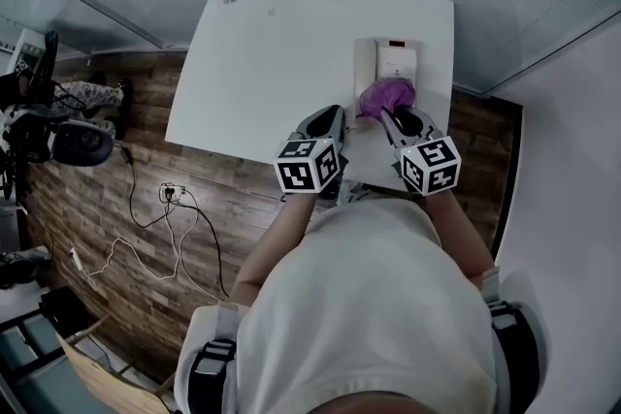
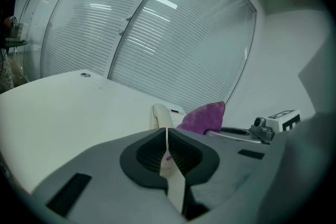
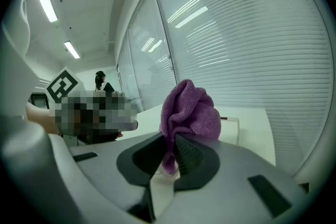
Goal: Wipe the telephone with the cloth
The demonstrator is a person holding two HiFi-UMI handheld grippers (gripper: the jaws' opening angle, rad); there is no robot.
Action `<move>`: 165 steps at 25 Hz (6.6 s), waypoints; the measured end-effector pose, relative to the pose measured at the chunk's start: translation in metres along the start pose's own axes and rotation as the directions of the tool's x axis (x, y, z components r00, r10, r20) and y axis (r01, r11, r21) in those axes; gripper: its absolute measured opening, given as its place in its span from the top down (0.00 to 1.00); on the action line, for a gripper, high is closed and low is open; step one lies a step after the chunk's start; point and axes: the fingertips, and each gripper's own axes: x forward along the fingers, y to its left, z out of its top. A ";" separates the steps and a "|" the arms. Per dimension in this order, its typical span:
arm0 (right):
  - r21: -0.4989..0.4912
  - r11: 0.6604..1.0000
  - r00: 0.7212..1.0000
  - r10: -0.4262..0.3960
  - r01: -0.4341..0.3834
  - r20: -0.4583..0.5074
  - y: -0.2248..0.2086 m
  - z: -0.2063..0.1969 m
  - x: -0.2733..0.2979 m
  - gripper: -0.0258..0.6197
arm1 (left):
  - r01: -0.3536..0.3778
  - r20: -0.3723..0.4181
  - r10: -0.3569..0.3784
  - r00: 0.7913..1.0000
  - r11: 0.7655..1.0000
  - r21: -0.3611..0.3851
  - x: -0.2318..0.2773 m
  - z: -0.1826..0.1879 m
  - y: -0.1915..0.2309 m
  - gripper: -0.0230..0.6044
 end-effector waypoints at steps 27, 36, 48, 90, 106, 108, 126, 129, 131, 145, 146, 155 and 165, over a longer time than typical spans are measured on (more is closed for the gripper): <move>0.034 0.976 0.972 -0.217 0.215 0.085 -0.086 0.048 0.001 0.89 | -0.071 -0.175 0.096 0.980 0.987 0.142 0.128 -0.003 -0.005 0.55; 0.064 0.965 0.964 -0.257 0.253 0.068 -0.106 0.047 0.009 0.89 | -0.195 -0.136 0.227 0.964 0.956 0.218 0.145 -0.003 0.005 0.55; 0.088 0.959 0.958 -0.275 0.268 0.086 -0.113 0.055 0.009 0.89 | -0.158 -0.134 0.160 0.978 0.987 0.029 0.139 0.002 0.006 0.59; 0.007 1.000 0.969 -0.018 0.017 0.247 0.035 0.061 -0.056 0.89 | 0.608 0.391 -0.472 0.790 0.682 -0.406 -0.038 0.006 -0.075 0.60; 0.000 0.999 0.971 0.042 -0.043 0.235 0.094 0.029 -0.094 0.89 | 0.612 0.437 -0.440 0.784 0.666 -0.427 -0.081 -0.013 -0.077 0.60; 0.000 0.998 0.970 0.055 -0.056 0.235 0.101 0.025 -0.098 0.89 | 0.620 0.449 -0.440 0.777 0.656 -0.430 -0.085 -0.014 -0.079 0.60; 0.064 0.974 0.957 0.199 -0.216 0.211 0.131 0.004 -0.114 0.89 | 0.637 0.471 -0.445 0.762 0.645 -0.422 -0.100 -0.020 -0.090 0.60; 0.067 0.969 0.955 0.218 -0.236 0.203 0.132 -0.001 -0.117 0.89 | 0.625 0.461 -0.435 0.773 0.644 -0.441 -0.100 -0.024 -0.090 0.60; 0.063 0.966 0.953 0.234 -0.250 0.193 0.135 -0.004 -0.118 0.89 | 0.622 0.463 -0.430 0.775 0.652 -0.434 -0.102 -0.024 -0.087 0.60; 0.032 0.958 0.954 0.281 -0.285 0.110 0.151 -0.034 -0.130 0.89 | 0.600 0.504 -0.369 0.781 0.668 -0.440 -0.112 -0.017 -0.066 0.60; 0.034 0.958 0.955 0.279 -0.284 0.105 0.151 -0.036 -0.132 0.89 | 0.597 0.505 -0.364 0.782 0.670 -0.441 -0.113 -0.017 -0.064 0.60; 0.050 0.957 0.957 0.282 -0.285 0.062 0.151 -0.055 -0.137 0.89 | 0.588 0.527 -0.338 0.780 0.685 -0.430 -0.114 -0.010 -0.057 0.60; 0.037 0.956 0.956 0.291 -0.293 0.033 0.154 -0.066 -0.139 0.89 | 0.561 0.527 -0.307 0.793 0.705 -0.434 -0.114 -0.008 -0.047 0.60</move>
